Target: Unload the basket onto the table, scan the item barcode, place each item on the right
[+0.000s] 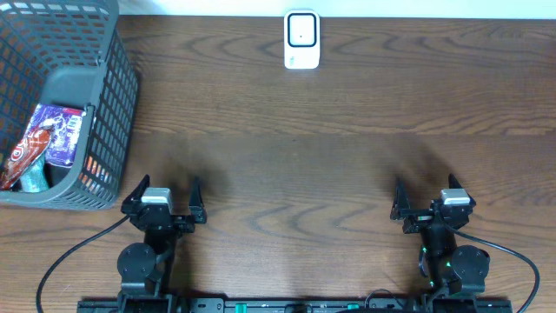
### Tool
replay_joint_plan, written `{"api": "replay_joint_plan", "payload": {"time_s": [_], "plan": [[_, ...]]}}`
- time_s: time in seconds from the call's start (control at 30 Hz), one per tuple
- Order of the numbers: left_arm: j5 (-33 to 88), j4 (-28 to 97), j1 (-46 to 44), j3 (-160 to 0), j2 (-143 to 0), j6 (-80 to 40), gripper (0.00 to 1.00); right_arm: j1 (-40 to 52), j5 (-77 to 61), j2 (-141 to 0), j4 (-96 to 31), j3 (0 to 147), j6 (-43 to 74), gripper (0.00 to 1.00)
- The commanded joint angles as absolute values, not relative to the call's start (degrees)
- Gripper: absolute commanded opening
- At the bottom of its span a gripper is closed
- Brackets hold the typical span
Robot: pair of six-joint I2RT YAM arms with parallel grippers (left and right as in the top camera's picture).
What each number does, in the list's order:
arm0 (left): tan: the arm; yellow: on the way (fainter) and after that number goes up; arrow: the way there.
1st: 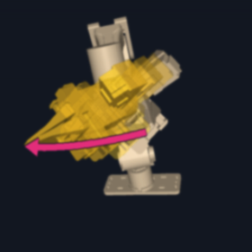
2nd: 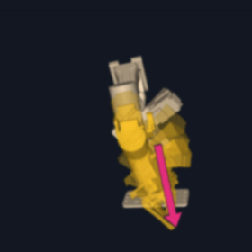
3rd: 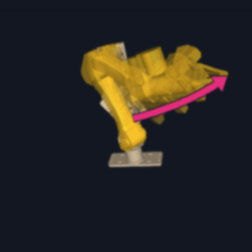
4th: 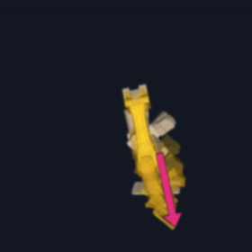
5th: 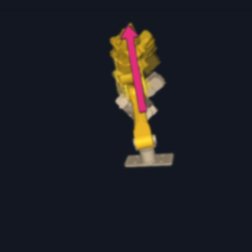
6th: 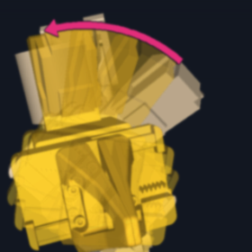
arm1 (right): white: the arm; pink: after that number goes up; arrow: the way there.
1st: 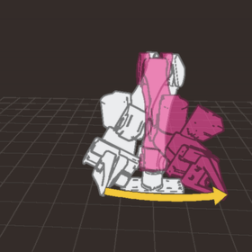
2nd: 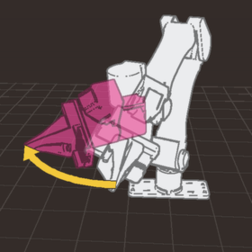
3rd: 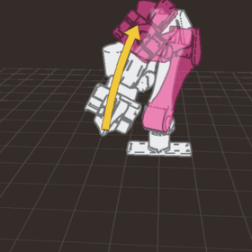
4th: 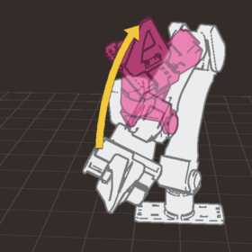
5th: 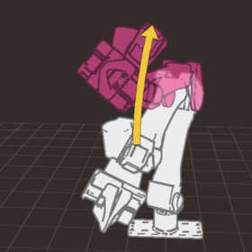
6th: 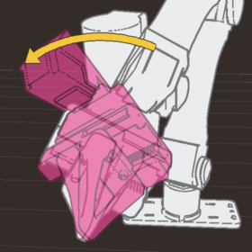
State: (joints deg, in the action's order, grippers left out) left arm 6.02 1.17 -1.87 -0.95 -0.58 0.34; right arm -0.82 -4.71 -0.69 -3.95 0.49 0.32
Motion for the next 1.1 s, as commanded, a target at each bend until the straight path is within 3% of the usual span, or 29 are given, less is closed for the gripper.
{"api": "replay_joint_plan", "payload": {"time_s": [0.0,0.1,0.27,0.4,0.6,0.67,0.77,0.9,1.07], "plan": [[16.1,2.7,-1.7,-0.3,-0.2,-11.7,0.98,-0.3,-5.0,-0.4,-4.0,0.4,-0.5,0.99],[19.1,2.2,-1.7,-0.3,-0.2,-16.7,0.98,-0.3,-5.0,-0.4,-4.0,0.4,-0.5,0.99],[22.1,-10.0,-1.7,-0.3,-0.2,-25.7,0.98,-0.3,-5.0,-0.4,-4.0,0.4,-0.5,0.99],[25.0,-22.3,-1.7,-1.3,-0.2,-25.8,0.98,-0.3,-5.0,-0.4,-4.0,0.4,-0.5,0.99],[21.0,-22.5,-1.7,-10.8,-2.5,-24.2,0.98,-0.3,-5.0,-0.4,-4.1,0.4,-0.5,0.99],[17.9,-18.9,-1.7,-17.1,-6.1,-21.0,0.98,-0.3,-5.0,-0.4,-4.0,0.4,-0.5,0.99],[15.4,-2.1,-1.7,-32.7,-16.2,-10.4,0.98,-0.3,-5.0,-0.4,-4.0,0.4,-0.5,0.99],[25.3,18.0,-1.7,-50.1,-29.8,-1.3,0.98,-0.3,-5.0,-0.4,-4.0,0.4,-0.5,0.99],[24.8,21.3,-1.7,-56.9,-40.7,-1.4,0.98,-0.3,-5.0,-0.4,-4.0,0.4,-0.5,0.99]]}}
